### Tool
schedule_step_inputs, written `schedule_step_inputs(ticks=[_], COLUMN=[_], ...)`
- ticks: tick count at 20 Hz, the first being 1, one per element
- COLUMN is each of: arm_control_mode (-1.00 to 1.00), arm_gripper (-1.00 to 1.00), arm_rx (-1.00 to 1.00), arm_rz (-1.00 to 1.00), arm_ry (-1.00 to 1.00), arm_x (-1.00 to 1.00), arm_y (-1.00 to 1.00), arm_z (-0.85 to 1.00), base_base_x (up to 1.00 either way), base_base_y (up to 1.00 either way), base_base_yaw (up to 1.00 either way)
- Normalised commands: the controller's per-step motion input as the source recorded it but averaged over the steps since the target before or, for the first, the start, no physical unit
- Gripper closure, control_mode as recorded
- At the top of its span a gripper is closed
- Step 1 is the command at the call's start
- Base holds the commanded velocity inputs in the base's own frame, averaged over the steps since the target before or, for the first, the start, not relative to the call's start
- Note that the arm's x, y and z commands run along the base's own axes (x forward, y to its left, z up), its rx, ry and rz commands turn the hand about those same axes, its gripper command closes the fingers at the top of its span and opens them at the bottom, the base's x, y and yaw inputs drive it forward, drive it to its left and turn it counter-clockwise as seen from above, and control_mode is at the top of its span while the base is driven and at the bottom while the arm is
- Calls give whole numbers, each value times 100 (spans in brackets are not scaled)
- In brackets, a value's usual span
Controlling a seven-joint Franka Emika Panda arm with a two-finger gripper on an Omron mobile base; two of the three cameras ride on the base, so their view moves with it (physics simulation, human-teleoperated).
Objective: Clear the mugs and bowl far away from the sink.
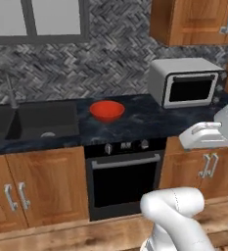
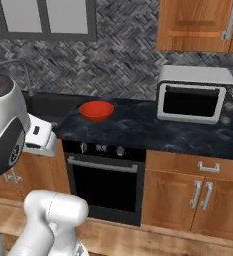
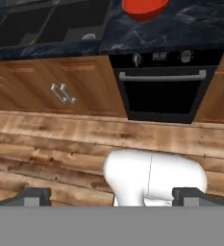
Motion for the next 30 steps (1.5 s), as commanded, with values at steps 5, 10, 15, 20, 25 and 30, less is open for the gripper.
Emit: schedule_step_inputs(ticks=[5,10,15,20,25,30], arm_control_mode=[100,100,100,100,100,100], arm_gripper=[-100,-100,-100,-100,-100,-100], arm_rx=[0,0,0,0,0,0], arm_rz=[0,0,0,0,0,0], arm_ry=[0,0,0,0,0,0], arm_x=[0,0,0,0,0,0], arm_y=[0,0,0,0,0,0], arm_z=[0,0,0,0,0,0], base_base_x=[77,98,93,30,29,14], base_base_y=[52,85,7,-60,-19,-46], base_base_yaw=[-48,-17,-5,-10,-23,-50])
